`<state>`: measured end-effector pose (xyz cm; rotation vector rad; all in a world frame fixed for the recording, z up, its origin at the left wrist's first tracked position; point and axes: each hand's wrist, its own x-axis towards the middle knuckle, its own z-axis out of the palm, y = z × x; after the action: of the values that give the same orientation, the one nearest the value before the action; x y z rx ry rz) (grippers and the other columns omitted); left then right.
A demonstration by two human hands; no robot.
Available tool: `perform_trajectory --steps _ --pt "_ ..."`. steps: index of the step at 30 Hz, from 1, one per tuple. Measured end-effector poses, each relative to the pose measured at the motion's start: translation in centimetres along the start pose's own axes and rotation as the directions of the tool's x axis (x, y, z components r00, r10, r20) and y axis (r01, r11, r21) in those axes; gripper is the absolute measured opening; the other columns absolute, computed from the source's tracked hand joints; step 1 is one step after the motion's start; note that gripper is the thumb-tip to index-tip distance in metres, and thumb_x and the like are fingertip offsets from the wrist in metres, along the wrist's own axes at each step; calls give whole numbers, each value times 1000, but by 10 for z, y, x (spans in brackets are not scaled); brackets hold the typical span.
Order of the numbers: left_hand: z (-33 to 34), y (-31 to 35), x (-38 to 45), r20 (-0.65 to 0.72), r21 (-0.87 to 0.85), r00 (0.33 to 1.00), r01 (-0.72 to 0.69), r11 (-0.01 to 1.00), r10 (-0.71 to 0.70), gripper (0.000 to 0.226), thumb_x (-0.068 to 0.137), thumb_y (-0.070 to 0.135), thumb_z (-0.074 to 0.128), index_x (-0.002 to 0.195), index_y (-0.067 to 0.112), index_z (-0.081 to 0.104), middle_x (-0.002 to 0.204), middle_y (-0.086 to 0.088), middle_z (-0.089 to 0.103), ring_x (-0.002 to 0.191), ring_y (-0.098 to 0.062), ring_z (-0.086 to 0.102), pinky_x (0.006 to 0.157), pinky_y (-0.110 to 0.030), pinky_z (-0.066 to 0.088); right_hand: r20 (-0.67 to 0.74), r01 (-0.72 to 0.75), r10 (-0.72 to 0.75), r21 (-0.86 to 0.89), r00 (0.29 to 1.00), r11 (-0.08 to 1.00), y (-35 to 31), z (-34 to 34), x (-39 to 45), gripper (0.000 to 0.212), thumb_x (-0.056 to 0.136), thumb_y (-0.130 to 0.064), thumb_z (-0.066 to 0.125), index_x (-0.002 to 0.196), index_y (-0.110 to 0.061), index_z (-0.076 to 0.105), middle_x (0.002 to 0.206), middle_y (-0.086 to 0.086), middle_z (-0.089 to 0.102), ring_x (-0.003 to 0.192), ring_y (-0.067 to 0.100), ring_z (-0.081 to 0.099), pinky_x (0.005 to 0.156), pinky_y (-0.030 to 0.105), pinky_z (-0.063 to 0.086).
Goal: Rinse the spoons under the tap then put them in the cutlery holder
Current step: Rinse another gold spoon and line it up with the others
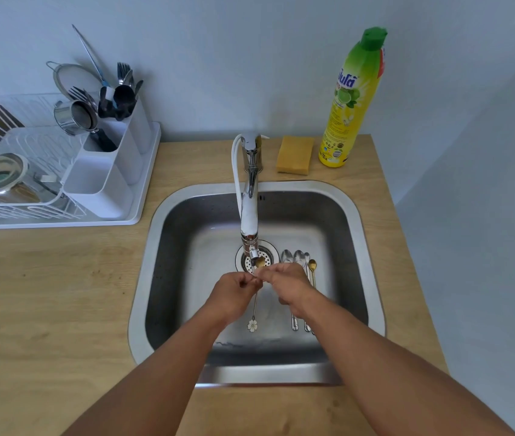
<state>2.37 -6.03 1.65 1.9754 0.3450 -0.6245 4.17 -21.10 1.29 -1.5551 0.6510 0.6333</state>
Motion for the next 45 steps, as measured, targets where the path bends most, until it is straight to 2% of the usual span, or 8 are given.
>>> perform_trajectory --steps 4,13,19,24,27,31,35,45 --pt "-1 -17 -12 22 5 998 52 999 -52 20 97 38 68 94 21 77 93 3 76 86 -10 68 71 -22 50 -101 49 -41 80 994 996 -11 -3 7 16 87 -32 82 89 -21 72 85 -8 67 72 6 54 57 23 38" --pt "-14 -6 5 -46 -38 994 96 995 -97 28 97 38 68 89 12 76 70 0 65 61 -12 52 56 -26 45 -38 -22 24 71 999 997 10 22 -6 12 92 -34 77 91 -22 78 85 -9 73 58 2 48 43 17 35" --pt "-5 -14 0 -34 -100 996 82 992 -86 21 95 38 70 85 21 78 62 9 65 57 -7 54 57 -24 47 -84 75 -70 50 994 996 7 14 -5 10 90 -30 79 90 -19 78 91 -10 76 84 3 66 64 17 43" --pt "3 -25 -6 -48 -42 996 73 996 -75 19 94 38 72 97 22 81 94 9 77 91 -10 69 76 -24 51 -226 151 -188 -174 956 973 -10 -19 5 20 90 -29 78 76 -16 79 83 -3 78 85 17 73 71 25 53" --pt "-5 -39 -4 -90 27 989 120 992 -117 19 94 36 72 99 21 81 97 8 75 94 -14 68 82 -27 50 -269 86 -225 -445 937 891 -20 -44 13 32 90 -33 73 66 -11 74 72 7 74 73 27 71 72 37 58" --pt "-14 -55 0 -104 209 988 133 969 -114 8 93 30 70 94 26 76 100 4 75 93 -16 67 86 -28 53 -351 -81 -227 -682 909 727 -24 -56 18 19 90 -25 67 81 -9 70 91 12 73 83 31 71 67 30 49" --pt "-20 -64 -2 -104 293 985 163 942 -138 8 91 38 67 99 33 66 99 6 68 92 -17 65 87 -31 55 -333 -132 -239 -792 912 596 -12 -58 22 11 91 -9 63 96 -4 71 102 17 73 95 36 72 71 33 54" --pt "-36 -79 -8 -101 341 979 203 918 -179 14 91 41 66 100 30 65 111 -1 69 97 -22 65 92 -35 55 -332 -211 -227 -877 915 432 11 -59 24 20 91 -2 59 108 -2 71 110 17 74 105 36 72 81 40 60"
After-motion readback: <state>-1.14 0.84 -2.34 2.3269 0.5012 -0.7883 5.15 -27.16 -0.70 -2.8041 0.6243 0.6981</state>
